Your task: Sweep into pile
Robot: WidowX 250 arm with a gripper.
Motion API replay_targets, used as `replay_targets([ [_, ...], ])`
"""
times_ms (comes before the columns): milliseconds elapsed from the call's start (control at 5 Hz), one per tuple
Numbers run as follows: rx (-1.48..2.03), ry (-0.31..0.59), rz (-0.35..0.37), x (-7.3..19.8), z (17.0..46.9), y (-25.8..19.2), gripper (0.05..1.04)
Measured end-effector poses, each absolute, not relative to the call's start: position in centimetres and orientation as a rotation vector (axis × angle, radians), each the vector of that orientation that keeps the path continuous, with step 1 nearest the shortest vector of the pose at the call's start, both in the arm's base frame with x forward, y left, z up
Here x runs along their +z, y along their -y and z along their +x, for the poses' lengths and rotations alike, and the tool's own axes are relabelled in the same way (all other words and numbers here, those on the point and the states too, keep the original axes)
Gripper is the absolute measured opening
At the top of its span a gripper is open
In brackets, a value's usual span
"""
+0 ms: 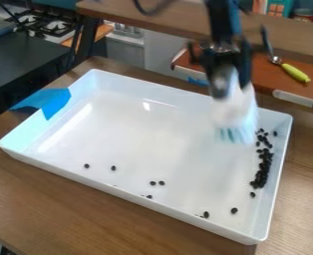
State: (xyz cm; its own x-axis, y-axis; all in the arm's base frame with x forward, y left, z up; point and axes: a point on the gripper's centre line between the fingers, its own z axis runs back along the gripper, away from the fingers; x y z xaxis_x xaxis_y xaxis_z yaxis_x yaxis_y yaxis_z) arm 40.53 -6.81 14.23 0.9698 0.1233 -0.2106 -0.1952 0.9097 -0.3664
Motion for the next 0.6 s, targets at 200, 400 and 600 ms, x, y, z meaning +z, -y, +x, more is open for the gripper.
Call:
replay_targets([
  [200,0.184,-0.156,-0.426,16.4,39.6,1.9,0.488],
  [400,0.185,-0.170,-0.346,15.0,38.5,-2.2,0.488],
  [600,0.177,-0.184,-0.269,13.0,37.3,-6.3,0.488],
])
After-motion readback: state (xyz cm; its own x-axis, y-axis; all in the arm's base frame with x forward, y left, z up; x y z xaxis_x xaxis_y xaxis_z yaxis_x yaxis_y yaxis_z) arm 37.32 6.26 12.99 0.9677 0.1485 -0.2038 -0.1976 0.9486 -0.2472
